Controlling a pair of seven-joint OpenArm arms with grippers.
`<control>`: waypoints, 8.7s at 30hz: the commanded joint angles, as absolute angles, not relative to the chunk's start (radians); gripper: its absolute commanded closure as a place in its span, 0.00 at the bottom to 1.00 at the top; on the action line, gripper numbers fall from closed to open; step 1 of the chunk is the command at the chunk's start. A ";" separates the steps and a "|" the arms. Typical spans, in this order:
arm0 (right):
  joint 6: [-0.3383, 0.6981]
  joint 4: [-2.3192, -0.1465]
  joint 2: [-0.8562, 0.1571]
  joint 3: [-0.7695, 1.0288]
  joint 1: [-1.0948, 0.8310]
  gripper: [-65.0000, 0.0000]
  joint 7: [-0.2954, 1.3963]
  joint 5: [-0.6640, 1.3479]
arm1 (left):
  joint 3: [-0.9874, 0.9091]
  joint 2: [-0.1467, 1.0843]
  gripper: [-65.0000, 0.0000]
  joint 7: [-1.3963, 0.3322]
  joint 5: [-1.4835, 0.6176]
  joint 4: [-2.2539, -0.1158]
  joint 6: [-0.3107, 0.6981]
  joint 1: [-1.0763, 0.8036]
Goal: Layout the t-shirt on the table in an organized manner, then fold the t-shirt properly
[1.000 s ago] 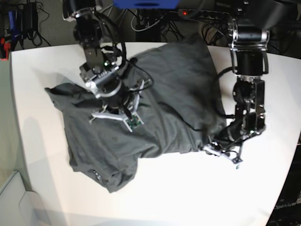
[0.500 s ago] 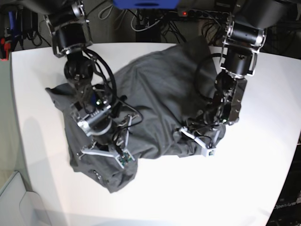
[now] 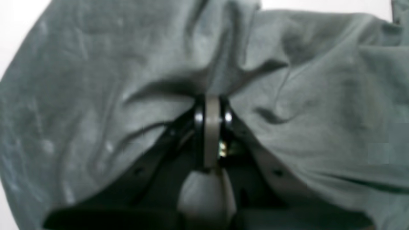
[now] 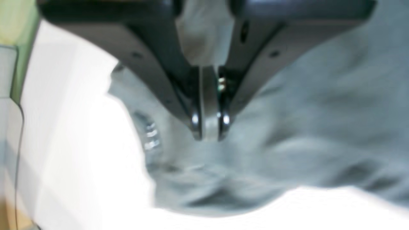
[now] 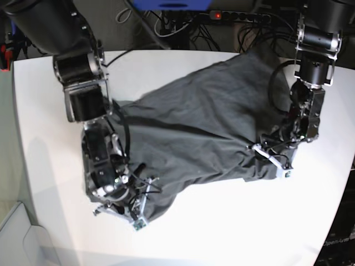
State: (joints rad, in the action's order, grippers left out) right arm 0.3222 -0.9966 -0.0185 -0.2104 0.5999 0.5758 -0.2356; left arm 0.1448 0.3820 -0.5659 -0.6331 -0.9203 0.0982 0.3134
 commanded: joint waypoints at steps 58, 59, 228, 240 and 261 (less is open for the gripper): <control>-0.019 -0.435 -0.220 0.074 0.460 0.78 0.102 -0.234 | 0.148 0.367 1.00 -0.722 -0.598 -0.924 0.036 0.285; -0.019 -0.437 -0.225 0.076 0.458 0.78 0.102 -0.234 | 0.148 0.361 1.00 -0.750 -0.608 -0.946 0.036 0.283; 0.349 -0.610 0.002 -0.053 0.650 0.62 0.392 -0.240 | -0.265 0.125 0.63 -1.110 -0.513 -1.481 0.039 0.151; 0.349 -0.544 0.001 -0.189 0.644 1.00 0.364 -0.239 | -0.269 0.133 0.63 -1.112 -0.515 -1.554 0.039 0.147; 0.349 -1.432 -0.016 -0.186 0.685 1.00 0.661 -0.240 | -0.271 0.171 0.63 -1.112 -0.515 -1.652 0.039 0.077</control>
